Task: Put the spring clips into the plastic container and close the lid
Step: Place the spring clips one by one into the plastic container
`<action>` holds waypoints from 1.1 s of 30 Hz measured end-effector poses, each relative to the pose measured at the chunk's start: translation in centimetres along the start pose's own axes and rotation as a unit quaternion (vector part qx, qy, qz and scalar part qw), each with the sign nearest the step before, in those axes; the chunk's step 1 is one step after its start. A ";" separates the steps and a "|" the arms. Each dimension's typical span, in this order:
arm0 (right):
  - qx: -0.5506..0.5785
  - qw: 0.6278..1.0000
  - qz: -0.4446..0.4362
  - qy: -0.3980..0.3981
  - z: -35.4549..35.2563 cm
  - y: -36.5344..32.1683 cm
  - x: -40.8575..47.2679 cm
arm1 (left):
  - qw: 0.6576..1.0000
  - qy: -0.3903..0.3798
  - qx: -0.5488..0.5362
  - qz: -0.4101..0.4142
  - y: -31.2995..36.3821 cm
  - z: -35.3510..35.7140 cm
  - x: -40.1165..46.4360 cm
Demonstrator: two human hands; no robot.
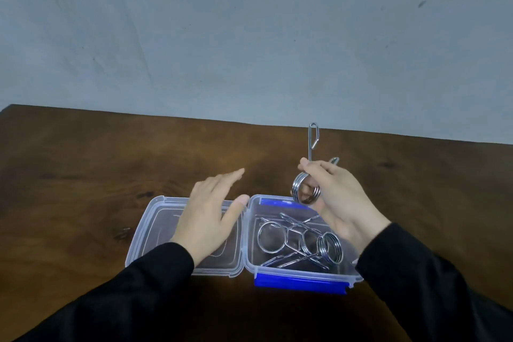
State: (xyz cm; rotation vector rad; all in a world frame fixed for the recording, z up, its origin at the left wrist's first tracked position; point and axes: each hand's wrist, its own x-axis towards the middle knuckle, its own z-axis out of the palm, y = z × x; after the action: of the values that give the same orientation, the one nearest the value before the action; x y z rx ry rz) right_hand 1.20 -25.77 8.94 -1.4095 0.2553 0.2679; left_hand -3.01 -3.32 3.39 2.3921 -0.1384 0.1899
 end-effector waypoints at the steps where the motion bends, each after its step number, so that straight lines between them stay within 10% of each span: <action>1: 0.012 1.000 0.007 0.009 0.1 0.4 -0.9 | 0.998 -0.038 -0.041 0.001 2.1 -0.1 -0.2; 10: -0.177 0.984 -0.016 -0.021 -0.2 0.6 -6.9 | 0.967 -0.058 -0.237 -0.073 8.1 3.1 -1.4; 14: -0.550 0.803 -0.223 0.050 -3.0 0.0 -8.5 | 0.965 -0.090 -0.230 -0.087 6.7 2.1 -0.6; 19: -0.700 0.637 -0.311 -0.085 -5.2 1.0 -6.6 | 0.959 -0.227 -0.160 -0.065 5.8 1.5 0.4; 33: -0.663 0.676 -0.285 -0.152 -5.6 5.4 -2.0 | 0.943 -0.253 0.181 0.116 5.2 2.8 -0.1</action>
State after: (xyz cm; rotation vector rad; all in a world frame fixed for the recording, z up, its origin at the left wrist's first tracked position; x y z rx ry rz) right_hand -2.55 -30.59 3.77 -2.7437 -0.8686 0.1307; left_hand -3.67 -9.02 4.75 2.7393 -0.6783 -0.3281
